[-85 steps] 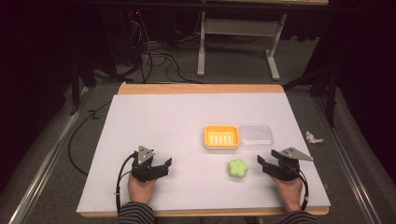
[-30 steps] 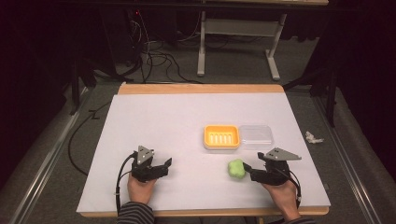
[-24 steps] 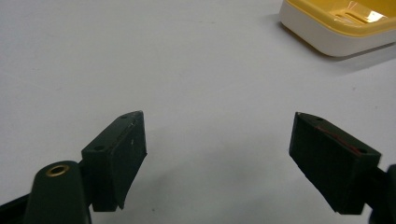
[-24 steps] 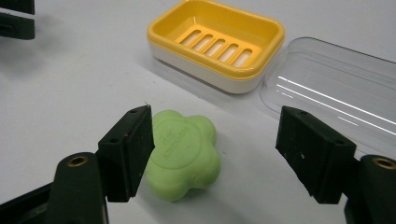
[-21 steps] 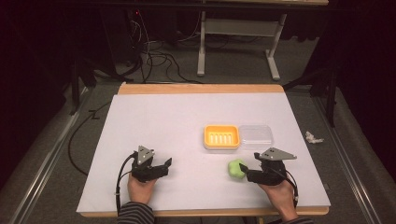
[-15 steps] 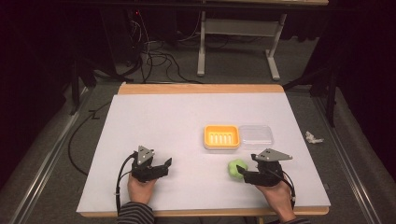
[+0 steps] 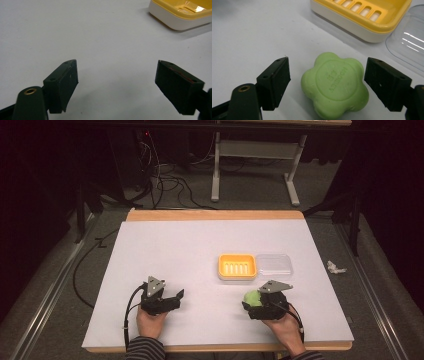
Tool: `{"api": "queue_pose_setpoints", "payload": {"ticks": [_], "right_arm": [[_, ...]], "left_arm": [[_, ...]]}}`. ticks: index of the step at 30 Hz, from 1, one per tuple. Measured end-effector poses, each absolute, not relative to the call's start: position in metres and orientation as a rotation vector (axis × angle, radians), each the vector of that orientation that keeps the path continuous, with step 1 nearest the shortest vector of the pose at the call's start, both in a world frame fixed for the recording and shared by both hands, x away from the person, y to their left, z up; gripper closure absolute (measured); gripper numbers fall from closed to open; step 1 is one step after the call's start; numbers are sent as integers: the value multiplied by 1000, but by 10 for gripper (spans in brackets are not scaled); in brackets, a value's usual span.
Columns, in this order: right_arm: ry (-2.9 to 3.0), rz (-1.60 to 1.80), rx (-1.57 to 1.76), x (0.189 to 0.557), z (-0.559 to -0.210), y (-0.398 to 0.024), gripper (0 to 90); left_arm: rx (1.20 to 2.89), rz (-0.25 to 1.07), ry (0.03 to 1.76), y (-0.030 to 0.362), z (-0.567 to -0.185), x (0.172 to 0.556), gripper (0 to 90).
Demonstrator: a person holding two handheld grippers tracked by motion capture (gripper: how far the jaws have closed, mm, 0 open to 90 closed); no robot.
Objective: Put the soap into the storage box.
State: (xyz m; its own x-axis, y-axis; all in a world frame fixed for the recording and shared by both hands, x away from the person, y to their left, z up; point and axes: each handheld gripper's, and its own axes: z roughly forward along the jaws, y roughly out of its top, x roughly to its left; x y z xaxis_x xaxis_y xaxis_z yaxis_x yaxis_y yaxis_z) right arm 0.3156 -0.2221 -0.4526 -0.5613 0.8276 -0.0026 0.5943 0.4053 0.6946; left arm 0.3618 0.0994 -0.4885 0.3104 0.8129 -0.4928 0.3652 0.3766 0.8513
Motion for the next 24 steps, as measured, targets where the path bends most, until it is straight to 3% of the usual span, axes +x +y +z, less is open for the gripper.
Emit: {"api": "queue_pose_setpoints", "payload": {"ticks": [24], "right_arm": [[2371,816,1225,321,-468,-221,268]], "left_arm": [[1215,419,1286,100,-488,362,193]]}}
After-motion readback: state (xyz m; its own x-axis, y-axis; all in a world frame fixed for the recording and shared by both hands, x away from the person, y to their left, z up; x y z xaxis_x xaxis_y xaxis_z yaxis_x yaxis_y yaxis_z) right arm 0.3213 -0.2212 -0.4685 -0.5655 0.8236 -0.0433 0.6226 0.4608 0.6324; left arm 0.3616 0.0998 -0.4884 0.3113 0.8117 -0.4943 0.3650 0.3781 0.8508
